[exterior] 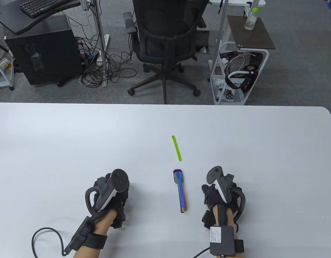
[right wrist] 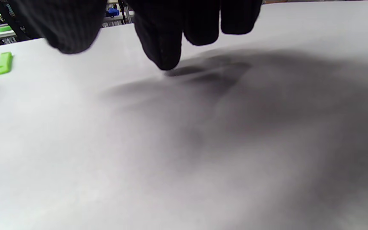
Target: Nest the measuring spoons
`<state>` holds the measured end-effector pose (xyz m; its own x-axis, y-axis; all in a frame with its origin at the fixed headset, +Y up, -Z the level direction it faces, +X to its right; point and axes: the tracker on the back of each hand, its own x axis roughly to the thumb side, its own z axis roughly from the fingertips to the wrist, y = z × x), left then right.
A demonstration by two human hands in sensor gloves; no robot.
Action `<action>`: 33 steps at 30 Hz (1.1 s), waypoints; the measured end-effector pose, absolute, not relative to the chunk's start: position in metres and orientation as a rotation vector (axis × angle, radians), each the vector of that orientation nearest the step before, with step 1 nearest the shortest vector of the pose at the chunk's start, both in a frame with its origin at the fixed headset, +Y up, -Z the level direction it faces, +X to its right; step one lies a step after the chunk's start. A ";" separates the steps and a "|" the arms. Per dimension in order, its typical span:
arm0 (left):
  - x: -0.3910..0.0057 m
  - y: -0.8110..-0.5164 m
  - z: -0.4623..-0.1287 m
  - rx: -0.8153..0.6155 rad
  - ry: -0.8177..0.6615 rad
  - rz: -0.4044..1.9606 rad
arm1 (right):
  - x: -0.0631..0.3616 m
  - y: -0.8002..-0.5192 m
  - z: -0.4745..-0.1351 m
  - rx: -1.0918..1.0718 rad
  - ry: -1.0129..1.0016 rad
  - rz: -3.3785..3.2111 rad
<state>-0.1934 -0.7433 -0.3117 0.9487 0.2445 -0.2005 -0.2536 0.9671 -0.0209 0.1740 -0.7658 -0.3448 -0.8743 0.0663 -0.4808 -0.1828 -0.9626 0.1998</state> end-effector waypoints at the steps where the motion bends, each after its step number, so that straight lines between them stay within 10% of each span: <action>1: -0.196 -0.746 -0.311 -0.064 0.186 0.270 | 0.173 -0.767 -0.346 -0.734 0.371 2.915; 19: -0.195 -0.748 -0.304 -0.070 0.183 0.238 | 0.123 -0.723 -0.452 -0.544 0.343 2.995; 33: -0.205 -0.759 -0.305 -0.130 0.251 0.235 | 0.059 -0.771 -0.510 -0.492 0.404 3.079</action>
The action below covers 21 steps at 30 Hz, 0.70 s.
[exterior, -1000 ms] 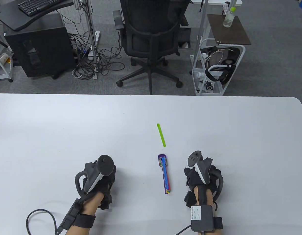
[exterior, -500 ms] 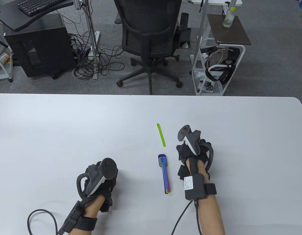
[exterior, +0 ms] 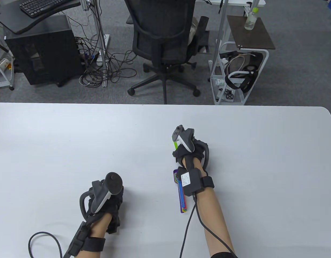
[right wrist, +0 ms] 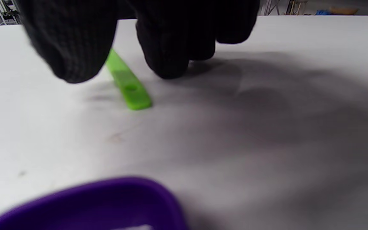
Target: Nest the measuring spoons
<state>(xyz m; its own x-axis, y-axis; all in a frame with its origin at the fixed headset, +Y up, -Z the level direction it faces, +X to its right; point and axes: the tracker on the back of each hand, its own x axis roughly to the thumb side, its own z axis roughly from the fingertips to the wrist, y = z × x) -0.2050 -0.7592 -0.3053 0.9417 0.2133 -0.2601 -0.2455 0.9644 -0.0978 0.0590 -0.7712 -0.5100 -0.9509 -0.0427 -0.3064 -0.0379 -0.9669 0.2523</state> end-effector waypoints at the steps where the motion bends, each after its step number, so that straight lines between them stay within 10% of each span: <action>1: -0.205 -0.759 -0.305 -0.130 0.253 0.232 | 0.055 -0.771 -0.511 0.473 -0.368 -3.037; 21: -0.203 -0.760 -0.307 -0.140 0.242 0.224 | 0.076 -0.765 -0.505 0.505 -0.447 -3.221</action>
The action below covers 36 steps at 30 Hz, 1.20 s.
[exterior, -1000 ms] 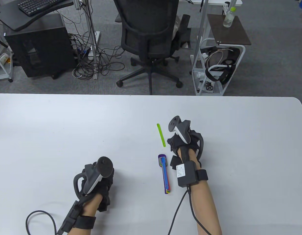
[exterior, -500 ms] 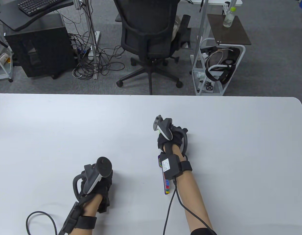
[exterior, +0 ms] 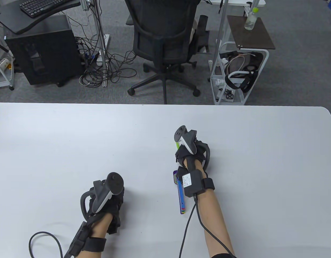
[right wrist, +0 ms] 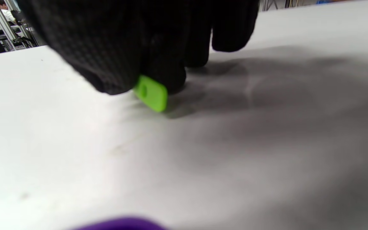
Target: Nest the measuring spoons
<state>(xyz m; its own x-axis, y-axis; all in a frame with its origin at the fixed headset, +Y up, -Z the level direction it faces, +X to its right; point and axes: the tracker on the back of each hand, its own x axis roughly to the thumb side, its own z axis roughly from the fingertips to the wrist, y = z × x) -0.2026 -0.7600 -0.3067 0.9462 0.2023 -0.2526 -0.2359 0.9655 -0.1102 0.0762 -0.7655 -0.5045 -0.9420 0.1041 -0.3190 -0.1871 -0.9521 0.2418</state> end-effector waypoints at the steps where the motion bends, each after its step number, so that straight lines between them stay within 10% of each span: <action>1: -0.203 -0.760 -0.307 -0.141 0.241 0.226 | 0.078 -0.763 -0.503 -0.455 0.389 2.907; 13: -0.201 -0.757 -0.306 -0.132 0.224 0.234 | 0.093 -0.725 -0.445 -0.283 0.314 2.765; 24: -0.193 -0.750 -0.301 -0.116 0.181 0.245 | 0.106 -0.739 -0.356 -0.241 0.414 2.584; 36: -0.188 -0.750 -0.303 -0.121 0.149 0.232 | 0.111 -0.759 -0.335 -0.298 0.480 2.675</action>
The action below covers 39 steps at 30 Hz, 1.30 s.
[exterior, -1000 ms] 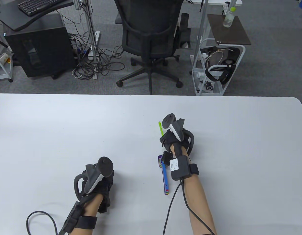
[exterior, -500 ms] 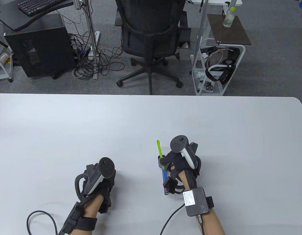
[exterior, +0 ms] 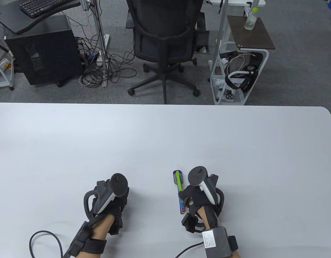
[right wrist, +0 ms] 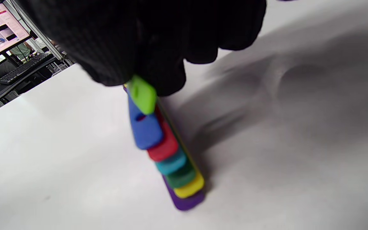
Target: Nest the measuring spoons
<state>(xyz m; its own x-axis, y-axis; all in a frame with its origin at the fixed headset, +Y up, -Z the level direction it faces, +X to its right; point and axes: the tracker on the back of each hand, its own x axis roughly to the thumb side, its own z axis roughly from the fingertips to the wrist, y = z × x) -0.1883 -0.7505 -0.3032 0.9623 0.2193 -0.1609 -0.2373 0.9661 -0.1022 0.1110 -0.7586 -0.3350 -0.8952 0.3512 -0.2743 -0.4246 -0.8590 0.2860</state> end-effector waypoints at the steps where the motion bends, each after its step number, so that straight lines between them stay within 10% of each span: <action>1: -0.188 -0.750 -0.303 -0.120 0.147 0.232 | 0.111 -0.759 -0.335 -0.311 0.477 2.673; 27: -0.185 -0.751 -0.303 -0.134 0.144 0.211 | 0.111 -0.762 -0.334 -0.319 0.576 2.691; 39: -0.187 -0.750 -0.298 -0.026 0.105 0.194 | 0.137 -0.746 -0.338 -0.367 0.043 2.952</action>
<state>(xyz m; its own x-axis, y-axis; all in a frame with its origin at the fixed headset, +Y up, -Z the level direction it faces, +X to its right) -0.1867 -0.7504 -0.2978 0.9757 0.1913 -0.1066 -0.1940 0.9809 -0.0158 0.1370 -0.7460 -0.3382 -0.9559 0.1606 -0.2458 -0.1677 -0.9858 0.0083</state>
